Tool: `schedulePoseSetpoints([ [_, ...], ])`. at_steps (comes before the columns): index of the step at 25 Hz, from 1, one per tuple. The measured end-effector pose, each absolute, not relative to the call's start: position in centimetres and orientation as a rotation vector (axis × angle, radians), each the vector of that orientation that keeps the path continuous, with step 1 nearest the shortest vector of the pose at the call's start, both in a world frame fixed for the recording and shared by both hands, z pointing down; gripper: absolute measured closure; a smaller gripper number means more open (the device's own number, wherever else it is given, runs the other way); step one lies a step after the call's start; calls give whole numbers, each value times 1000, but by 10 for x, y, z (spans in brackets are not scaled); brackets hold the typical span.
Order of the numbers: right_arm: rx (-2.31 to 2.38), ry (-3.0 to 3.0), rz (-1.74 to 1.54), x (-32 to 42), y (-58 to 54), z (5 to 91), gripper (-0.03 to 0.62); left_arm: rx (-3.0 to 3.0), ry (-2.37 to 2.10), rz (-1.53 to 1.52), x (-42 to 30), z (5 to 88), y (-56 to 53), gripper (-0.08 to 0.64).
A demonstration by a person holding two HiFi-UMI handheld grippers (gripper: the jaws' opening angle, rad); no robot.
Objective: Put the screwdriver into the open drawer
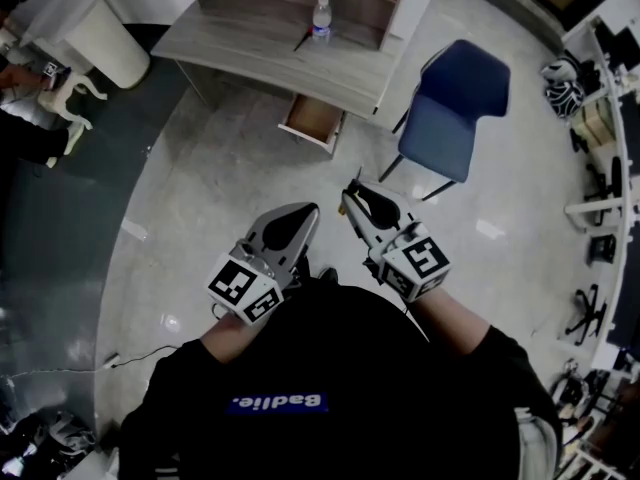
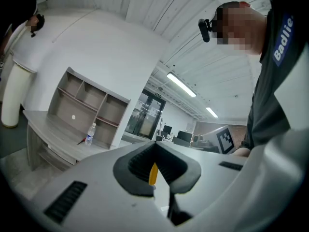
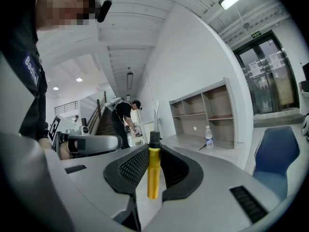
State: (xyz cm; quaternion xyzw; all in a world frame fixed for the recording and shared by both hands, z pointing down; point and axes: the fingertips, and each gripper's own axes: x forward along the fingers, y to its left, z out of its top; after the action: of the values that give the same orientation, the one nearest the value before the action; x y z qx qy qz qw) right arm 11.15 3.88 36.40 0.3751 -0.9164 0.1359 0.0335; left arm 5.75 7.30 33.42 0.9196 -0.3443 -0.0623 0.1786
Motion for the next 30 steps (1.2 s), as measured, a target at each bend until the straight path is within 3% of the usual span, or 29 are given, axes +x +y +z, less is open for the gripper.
schedulePoseSetpoints([
  [30,1315,-2620,431,23,-157,396,497,2615,-842,-210,-40,341,-127,558],
])
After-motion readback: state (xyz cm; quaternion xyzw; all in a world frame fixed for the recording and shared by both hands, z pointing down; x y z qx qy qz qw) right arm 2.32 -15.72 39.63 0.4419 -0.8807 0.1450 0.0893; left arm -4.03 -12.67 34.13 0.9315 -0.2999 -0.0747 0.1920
